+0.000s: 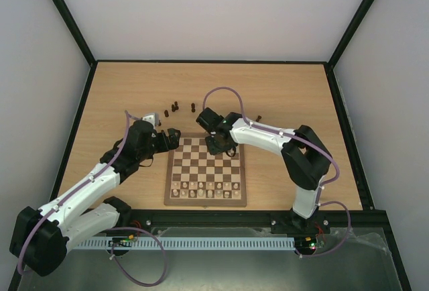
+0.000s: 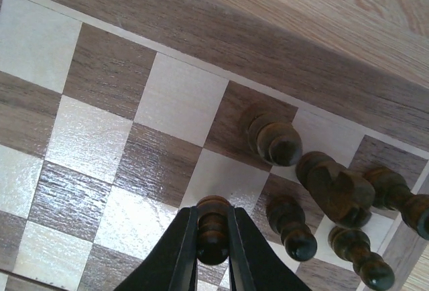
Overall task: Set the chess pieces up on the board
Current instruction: Place the chess piece on the chessboard.
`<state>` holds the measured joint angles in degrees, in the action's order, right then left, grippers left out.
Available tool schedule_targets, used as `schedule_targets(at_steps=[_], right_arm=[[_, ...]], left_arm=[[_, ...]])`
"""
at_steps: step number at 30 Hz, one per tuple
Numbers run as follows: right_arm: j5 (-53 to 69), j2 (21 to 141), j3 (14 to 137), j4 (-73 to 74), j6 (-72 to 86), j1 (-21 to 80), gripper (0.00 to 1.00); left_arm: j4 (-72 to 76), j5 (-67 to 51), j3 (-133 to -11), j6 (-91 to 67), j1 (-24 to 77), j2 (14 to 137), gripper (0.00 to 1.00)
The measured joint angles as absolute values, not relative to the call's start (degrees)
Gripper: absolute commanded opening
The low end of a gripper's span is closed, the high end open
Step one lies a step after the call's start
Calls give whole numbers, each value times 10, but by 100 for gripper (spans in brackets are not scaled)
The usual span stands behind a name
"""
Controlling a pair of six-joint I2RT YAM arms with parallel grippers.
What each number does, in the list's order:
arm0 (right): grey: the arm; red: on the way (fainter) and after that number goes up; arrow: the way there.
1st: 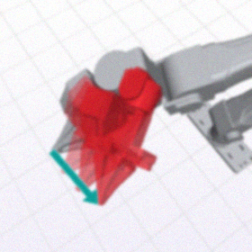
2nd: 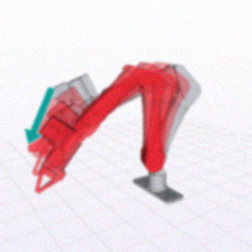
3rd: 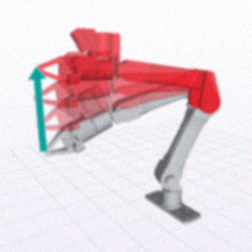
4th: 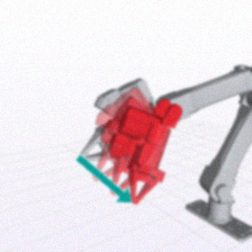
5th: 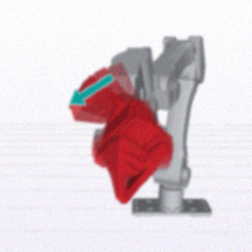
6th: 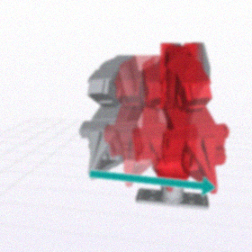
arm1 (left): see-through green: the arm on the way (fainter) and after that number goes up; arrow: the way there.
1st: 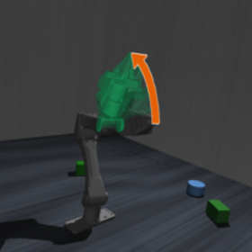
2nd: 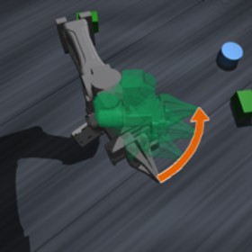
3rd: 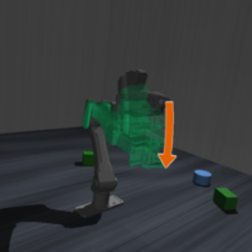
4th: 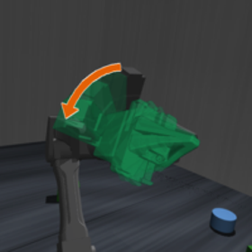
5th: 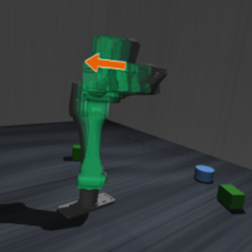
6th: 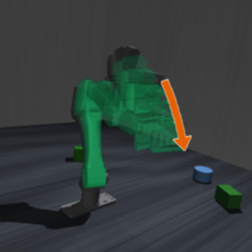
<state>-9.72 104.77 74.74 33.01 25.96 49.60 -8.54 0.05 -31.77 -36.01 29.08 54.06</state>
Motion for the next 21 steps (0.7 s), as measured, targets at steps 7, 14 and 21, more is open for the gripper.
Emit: schedule_targets(at_steps=[7, 14, 21], right_arm=[[-106, 1057, 753, 326, 260, 496, 15], [-110, 1060, 754, 324, 260, 496, 15], [-110, 1065, 754, 320, 259, 495, 18]], left_arm=[[-86, 1, -318, -360, 291, 541, 100], [-86, 1, -318, -360, 291, 541, 100], [-86, 1, -318, -360, 291, 541, 100]])
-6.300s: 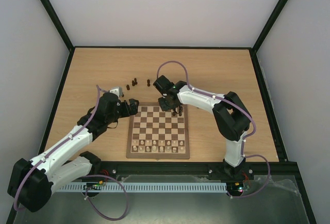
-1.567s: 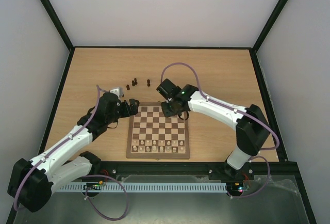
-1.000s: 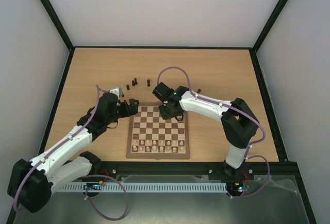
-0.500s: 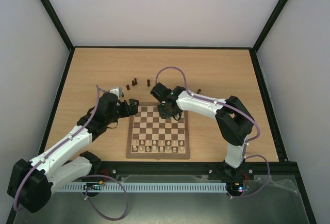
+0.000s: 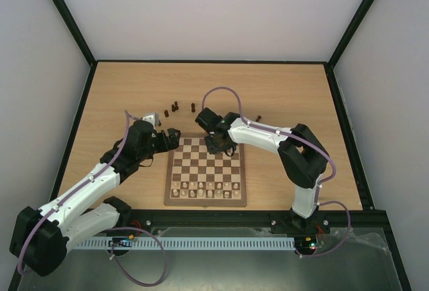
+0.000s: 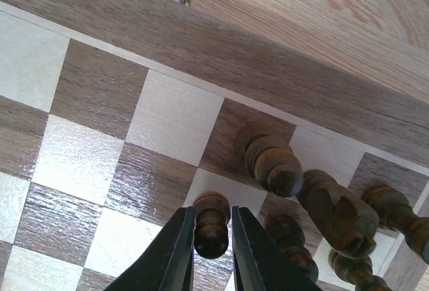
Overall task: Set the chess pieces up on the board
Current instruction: Place the chess piece on the chessboard.
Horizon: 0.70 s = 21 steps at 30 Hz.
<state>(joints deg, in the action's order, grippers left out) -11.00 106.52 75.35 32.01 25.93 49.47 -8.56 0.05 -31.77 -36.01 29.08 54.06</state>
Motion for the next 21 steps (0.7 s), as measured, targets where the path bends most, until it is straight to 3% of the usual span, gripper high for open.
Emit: schedule_targets(at_steps=[21], right_arm=[[-113, 1068, 753, 319, 259, 495, 22]], left_arm=[[-86, 1, -318, -360, 291, 541, 100]])
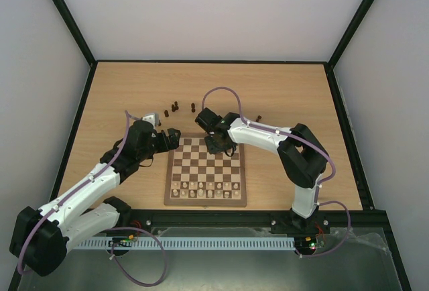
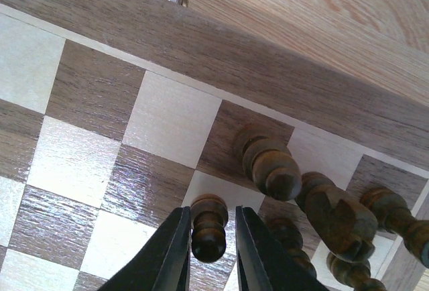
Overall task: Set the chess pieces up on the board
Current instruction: Place the chess piece on the chessboard, then pick up the chess piece at the center of the board.
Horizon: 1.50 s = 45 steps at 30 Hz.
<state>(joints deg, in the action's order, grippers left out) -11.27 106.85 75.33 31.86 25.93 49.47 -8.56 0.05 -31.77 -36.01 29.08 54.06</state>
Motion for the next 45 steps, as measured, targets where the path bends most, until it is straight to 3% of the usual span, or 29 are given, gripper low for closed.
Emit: schedule_targets(at_steps=[32, 37, 45], right_arm=[[-102, 1019, 731, 314, 255, 495, 24], [-72, 958, 724, 301, 245, 495, 36], [-72, 850, 710, 282, 248, 495, 90]], left_arm=[[-86, 1, -318, -363, 291, 541, 99], [-86, 1, -318, -362, 291, 541, 100], [-88, 1, -319, -363, 293, 541, 100]])
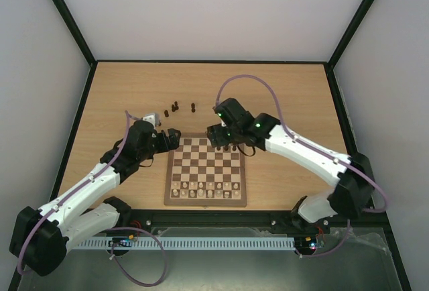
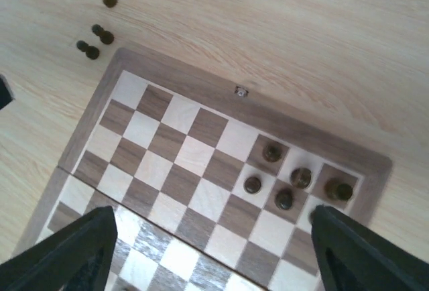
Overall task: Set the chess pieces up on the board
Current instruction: Pick up the chess piece at the center of the board.
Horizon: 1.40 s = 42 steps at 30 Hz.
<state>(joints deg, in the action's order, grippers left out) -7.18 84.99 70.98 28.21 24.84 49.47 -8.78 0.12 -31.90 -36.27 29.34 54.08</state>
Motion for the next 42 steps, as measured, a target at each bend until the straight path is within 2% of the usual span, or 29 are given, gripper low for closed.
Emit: schedule_targets(at_steps=[2, 9, 23, 42], right_arm=[[-80, 811, 695, 279, 244, 495, 99], [-103, 714, 651, 269, 250, 495, 99], [-141, 618, 520, 232, 279, 495, 99], [-144, 620, 499, 206, 288, 495, 98]], left_arm=[[-90, 1, -319, -363, 293, 541, 100], [-97, 1, -322, -365, 296, 541, 100], [-100, -30, -331, -364, 297, 562, 100], [-82, -27, -326, -413, 320, 615, 99]])
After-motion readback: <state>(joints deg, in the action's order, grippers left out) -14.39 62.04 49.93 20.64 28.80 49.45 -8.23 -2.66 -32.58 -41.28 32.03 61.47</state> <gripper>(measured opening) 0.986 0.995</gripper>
